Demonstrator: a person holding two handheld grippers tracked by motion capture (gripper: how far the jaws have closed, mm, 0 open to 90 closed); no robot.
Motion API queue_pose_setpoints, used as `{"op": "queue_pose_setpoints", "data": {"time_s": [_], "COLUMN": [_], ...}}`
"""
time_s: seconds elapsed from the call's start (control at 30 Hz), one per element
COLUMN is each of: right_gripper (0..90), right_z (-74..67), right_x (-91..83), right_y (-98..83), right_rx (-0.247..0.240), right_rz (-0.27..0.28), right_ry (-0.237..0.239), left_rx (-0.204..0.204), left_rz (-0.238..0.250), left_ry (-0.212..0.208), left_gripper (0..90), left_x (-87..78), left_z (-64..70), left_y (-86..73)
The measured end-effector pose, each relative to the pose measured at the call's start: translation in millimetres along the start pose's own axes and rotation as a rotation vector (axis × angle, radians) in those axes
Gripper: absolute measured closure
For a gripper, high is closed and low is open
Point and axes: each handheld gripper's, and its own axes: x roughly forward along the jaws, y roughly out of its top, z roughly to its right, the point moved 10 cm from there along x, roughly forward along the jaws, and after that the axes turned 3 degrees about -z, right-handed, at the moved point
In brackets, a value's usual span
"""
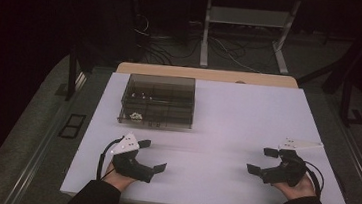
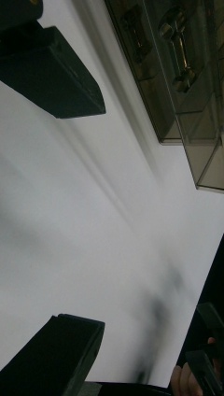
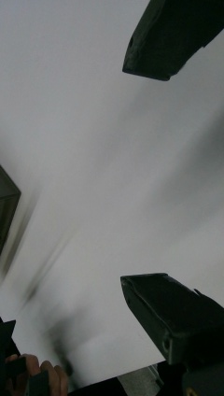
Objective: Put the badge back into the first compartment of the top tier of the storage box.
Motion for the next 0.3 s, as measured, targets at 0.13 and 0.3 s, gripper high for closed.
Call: {"op": "queue_pose_setpoints", "data": {"time_s": [0.13, 0.3], "right_gripper": [0.5, 0.5], "right_z": [-1.0, -2.2], "right_x": [-3.5, -5.1], "right_y": [-5.5, -7.4], "right_rx": [0.013, 0.013], "right_rz": [0.02, 0.028], "right_ry": [-0.006, -0.012], "left_rx": [0.001, 0.002], "left_rz": [-0.001, -0.001], "left_ry": [0.001, -0.001], "left_gripper": [0.0, 0.0], "left_x": [-0.1, 0.1], "left_z": [-0.7, 0.0], "left_y": [-0.1, 0.4]}}
